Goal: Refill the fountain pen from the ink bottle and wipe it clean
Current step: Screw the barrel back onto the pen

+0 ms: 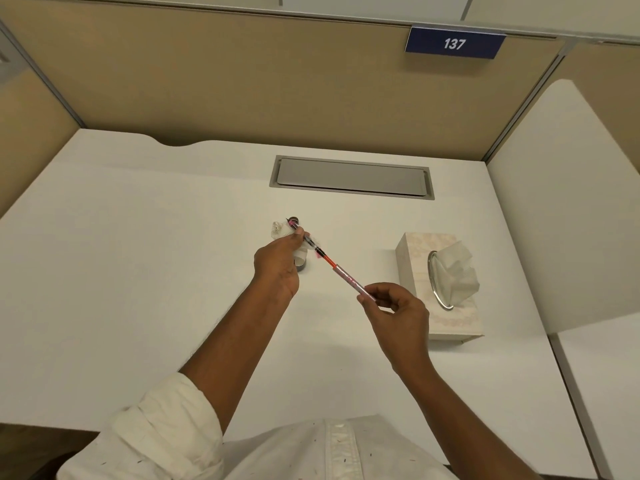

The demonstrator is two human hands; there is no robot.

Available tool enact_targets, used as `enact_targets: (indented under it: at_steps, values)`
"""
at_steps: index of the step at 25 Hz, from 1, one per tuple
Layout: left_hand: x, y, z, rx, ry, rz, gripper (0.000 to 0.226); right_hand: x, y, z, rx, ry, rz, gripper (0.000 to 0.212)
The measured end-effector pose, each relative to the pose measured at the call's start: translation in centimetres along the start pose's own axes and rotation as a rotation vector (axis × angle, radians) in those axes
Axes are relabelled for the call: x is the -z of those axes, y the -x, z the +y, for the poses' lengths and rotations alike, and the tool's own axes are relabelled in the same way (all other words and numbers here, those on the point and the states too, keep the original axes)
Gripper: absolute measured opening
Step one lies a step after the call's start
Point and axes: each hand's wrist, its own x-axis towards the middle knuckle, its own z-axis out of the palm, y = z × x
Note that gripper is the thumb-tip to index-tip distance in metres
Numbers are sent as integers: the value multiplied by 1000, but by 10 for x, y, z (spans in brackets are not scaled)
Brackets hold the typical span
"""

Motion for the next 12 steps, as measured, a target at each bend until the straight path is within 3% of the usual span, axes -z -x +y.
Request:
enact_targets:
  at_steps: [12]
  values:
    - [-2,4,-4,-5,-15,5,14,3,-1,4,-32,-41,12,20]
